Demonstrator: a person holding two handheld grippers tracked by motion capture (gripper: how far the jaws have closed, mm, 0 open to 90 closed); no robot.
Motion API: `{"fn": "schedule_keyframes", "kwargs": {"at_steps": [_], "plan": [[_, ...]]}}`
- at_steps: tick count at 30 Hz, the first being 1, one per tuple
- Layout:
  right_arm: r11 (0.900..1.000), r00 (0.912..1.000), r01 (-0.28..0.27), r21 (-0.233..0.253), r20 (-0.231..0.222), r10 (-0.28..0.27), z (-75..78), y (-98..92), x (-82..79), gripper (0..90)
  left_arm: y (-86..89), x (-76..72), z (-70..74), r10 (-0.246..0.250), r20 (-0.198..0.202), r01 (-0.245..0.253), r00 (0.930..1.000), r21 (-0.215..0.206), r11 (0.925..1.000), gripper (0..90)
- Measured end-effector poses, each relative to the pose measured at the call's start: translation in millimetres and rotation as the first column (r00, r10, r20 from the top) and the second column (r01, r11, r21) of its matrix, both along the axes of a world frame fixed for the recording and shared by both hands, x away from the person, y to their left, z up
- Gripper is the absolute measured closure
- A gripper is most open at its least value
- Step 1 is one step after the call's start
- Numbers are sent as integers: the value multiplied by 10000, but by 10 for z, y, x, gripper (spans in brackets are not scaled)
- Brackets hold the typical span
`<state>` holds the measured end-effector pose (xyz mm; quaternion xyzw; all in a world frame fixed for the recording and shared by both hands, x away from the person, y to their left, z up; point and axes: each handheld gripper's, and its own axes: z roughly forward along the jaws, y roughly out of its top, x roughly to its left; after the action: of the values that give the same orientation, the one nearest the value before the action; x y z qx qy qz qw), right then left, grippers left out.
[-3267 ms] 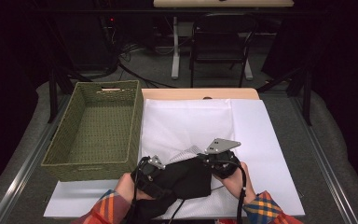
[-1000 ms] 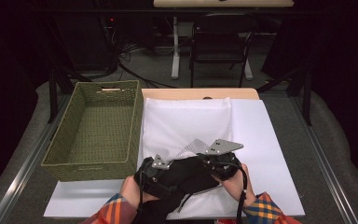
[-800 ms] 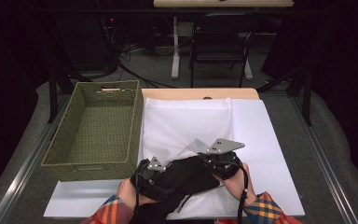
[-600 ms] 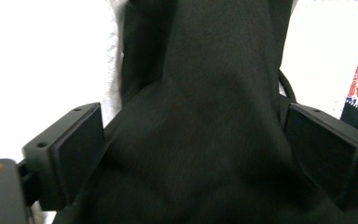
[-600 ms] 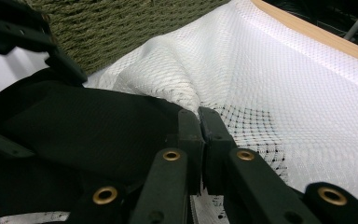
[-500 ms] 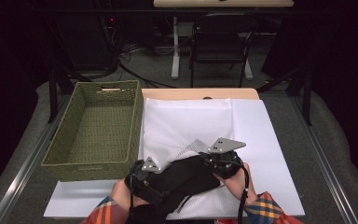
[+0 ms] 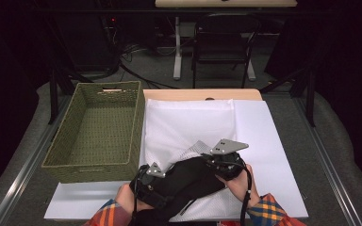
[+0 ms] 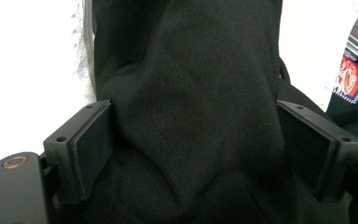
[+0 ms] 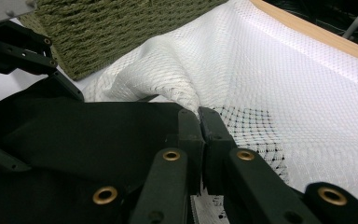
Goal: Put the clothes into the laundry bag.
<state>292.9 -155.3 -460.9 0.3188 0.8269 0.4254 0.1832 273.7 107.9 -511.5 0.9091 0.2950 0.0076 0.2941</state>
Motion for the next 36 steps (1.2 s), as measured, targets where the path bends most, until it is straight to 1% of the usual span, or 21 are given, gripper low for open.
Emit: {"fn": "schedule_keyframes", "kwargs": {"at_steps": [1, 3, 5, 6, 10, 13, 15, 16, 17, 18, 19, 20, 22, 24, 25, 26, 28, 30, 32, 34, 36], "plan": [[10000, 10000, 0, 13, 19, 0, 1, -2, 0, 885, 8, -2, 24, -82, 89, 82, 9999, -53, 10000, 149], [10000, 10000, 14, 7, 23, -14, 4, -6, 0, 885, 8, -22, 66, 43, 106, -41, 9999, -188, 9998, 149], [10000, 10000, 30, 29, -13, -30, 3, -8, 3, 885, 3, -41, 90, -48, 210, 53, 9998, -215, 9998, 146], [10000, 10000, 32, 32, -14, -32, 2, -8, 5, 885, -3, -45, 91, -87, 183, 91, 9998, -188, 9998, 138], [10000, 10000, 8, 21, -31, -8, 1, 0, 3, 885, -49, -37, 24, -120, 63, 120, 9999, 1, 9999, 121], [10000, 10000, 16, 24, -46, -16, -1, 2, 3, 885, -73, -19, -20, -177, 110, 176, 9998, 112, 9998, 135], [10000, 10000, 14, 20, -55, -13, -5, 6, 4, 885, -87, -18, -40, -164, 164, 163, 9997, 79, 9998, 167], [10000, 10000, 11, 4, -60, -11, -5, 7, 3, 885, -94, -20, -49, -210, 220, 209, 9995, 31, 9998, 207], [10000, 10000, -3, -12, -50, 3, -6, 9, 5, 885, -95, -22, -57, -271, 240, 271, 9993, -19, 9996, 270], [10000, 10000, 3, -9, -53, -3, -6, 10, 3, 885, -104, -32, -71, -214, 138, 216, 9997, -175, 9996, 328], [10000, 10000, -9, -23, -69, 9, -5, 11, 3, 885, -103, -34, -77, -307, 155, 310, 9994, -152, 9994, 382], [10000, 10000, -5, -20, -69, 4, -5, 12, 1, 885, -109, -43, -83, -221, 178, 225, 9996, -220, 9995, 427], [10000, 10000, 1, -29, -71, -1, -4, 13, 0, 885, -98, -40, -81, -239, 281, 246, 9993, -252, 9994, 501], [10000, 10000, 12, -16, -45, -12, -2, 14, -2, 885, -78, -32, -84, -169, 235, 177, 9996, -340, 9993, 582], [10000, 10000, 9, -15, -42, -9, -2, 15, -2, 885, -64, -19, -85, -253, 229, 261, 9994, -335, 9991, 604], [10000, 10000, -1, -18, -41, 1, -3, 17, -1, 885, -61, -22, -87, -111, 215, 121, 9997, -471, 9988, 619], [10000, 10000, 5, -10, -51, -5, -2, 21, -4, 885, -54, -25, -72, -156, 332, 170, 9993, -408, 9990, 650], [10000, 10000, -16, 36, -6, 16, 6, 17, -5, 885, -56, -29, -61, -30, 349, 47, 9994, -495, 9988, 667], [10000, 10000, 5, 61, -12, -5, 9, 15, -7, 885, -42, -19, -43, 15, 282, 4, 9996, -679, 9977, 671], [10000, 10000, 7, 87, -24, -7, 14, 12, -8, 885, -22, -7, -15, 53, 236, -35, 9997, -760, 9971, 677], [9999, 10000, 9, 121, -11, -9, 19, 11, -11, 885, -5, -2, 12, 226, 185, -207, 9996, -953, 9952, 680]]}}
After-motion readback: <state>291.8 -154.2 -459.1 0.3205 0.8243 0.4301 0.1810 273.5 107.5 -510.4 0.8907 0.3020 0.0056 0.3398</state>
